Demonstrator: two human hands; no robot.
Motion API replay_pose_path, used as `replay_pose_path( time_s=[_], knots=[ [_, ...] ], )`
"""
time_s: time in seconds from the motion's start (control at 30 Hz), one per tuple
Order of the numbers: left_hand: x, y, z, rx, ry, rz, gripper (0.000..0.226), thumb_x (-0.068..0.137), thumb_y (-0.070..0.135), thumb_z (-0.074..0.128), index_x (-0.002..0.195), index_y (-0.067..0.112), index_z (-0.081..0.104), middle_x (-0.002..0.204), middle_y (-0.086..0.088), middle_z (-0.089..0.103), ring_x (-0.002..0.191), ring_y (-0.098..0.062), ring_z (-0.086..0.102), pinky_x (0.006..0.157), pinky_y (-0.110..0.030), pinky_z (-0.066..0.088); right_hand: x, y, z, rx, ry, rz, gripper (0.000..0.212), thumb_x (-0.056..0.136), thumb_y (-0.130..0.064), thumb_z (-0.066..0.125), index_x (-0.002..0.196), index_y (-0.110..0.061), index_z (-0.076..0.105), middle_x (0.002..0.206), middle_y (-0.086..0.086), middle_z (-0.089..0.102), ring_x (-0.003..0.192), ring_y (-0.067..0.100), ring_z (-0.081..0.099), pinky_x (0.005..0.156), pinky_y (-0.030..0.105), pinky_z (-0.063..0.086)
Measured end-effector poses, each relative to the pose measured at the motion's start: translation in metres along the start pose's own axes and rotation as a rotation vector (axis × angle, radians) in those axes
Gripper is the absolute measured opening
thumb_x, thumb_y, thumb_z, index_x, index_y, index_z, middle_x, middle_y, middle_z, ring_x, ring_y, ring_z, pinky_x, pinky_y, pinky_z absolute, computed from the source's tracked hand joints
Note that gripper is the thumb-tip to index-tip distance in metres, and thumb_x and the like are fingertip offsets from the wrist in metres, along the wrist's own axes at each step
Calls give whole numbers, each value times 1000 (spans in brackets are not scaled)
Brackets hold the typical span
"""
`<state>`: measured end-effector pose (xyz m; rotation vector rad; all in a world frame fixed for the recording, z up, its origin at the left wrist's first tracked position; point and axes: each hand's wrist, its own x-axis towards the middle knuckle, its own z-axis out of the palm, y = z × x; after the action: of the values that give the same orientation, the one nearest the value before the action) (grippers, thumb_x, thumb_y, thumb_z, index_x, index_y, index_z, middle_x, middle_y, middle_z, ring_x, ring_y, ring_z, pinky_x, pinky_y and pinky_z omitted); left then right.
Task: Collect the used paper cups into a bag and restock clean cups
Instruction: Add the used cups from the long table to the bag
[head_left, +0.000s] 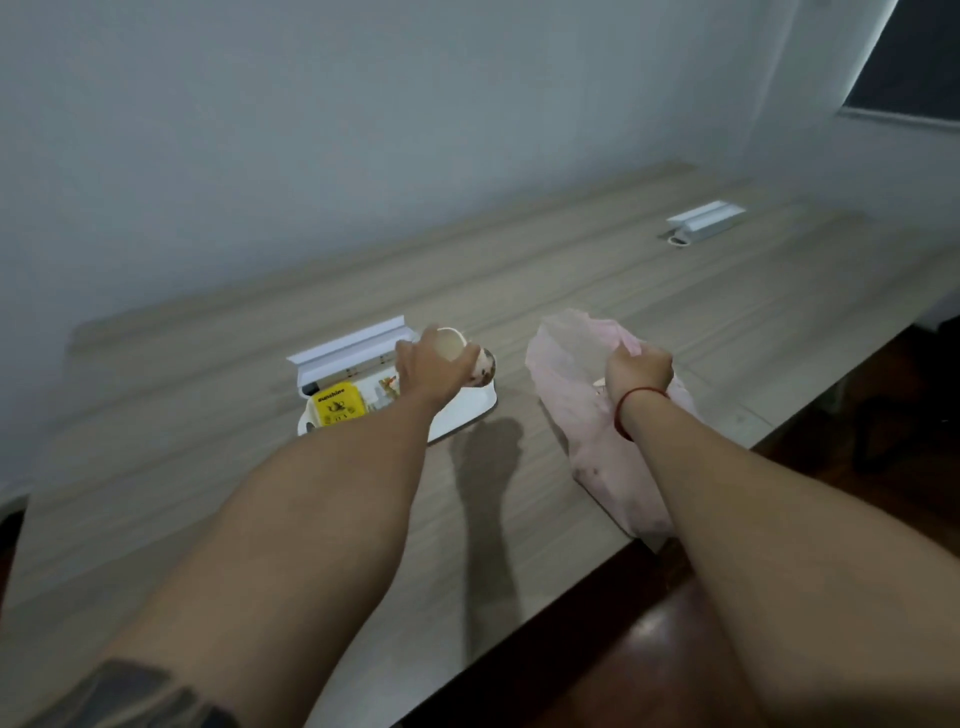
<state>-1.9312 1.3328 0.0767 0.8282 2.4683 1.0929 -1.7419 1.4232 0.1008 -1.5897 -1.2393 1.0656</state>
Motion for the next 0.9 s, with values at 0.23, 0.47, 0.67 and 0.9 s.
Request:
replay_pose_path(
  time_s=[0.23,0.47,0.67,0.9],
  knots=[
    [-5,69,40,-53,-200,155,76,79,49,66,138,8,41,137,-14,47,126,-31,46,102,-36,42,15,-4,-35,26,82,14,29,89,-13,53,107,6,65,115,24,66,109,36,63,74,30,43],
    [-20,94,81,-61,-309,244,75,77,47,72,131,4,45,131,-14,52,123,-29,51,101,-35,44,30,-5,-71,65,114,65,31,89,-18,55,108,6,65,92,14,60,85,22,58,71,23,36],
    [-38,120,106,-129,-449,262,87,76,51,73,140,5,36,141,-12,45,129,-26,46,107,-33,40,36,-6,-91,88,92,67,26,89,-17,53,105,1,64,90,7,54,79,19,50,60,21,39],
    [-28,105,124,-26,-309,163,29,82,37,64,90,9,67,94,-16,65,90,-29,62,84,-36,48,47,-9,-110,85,25,23,24,85,-17,60,63,-12,53,63,-1,46,72,19,42,56,26,35]
  ],
)
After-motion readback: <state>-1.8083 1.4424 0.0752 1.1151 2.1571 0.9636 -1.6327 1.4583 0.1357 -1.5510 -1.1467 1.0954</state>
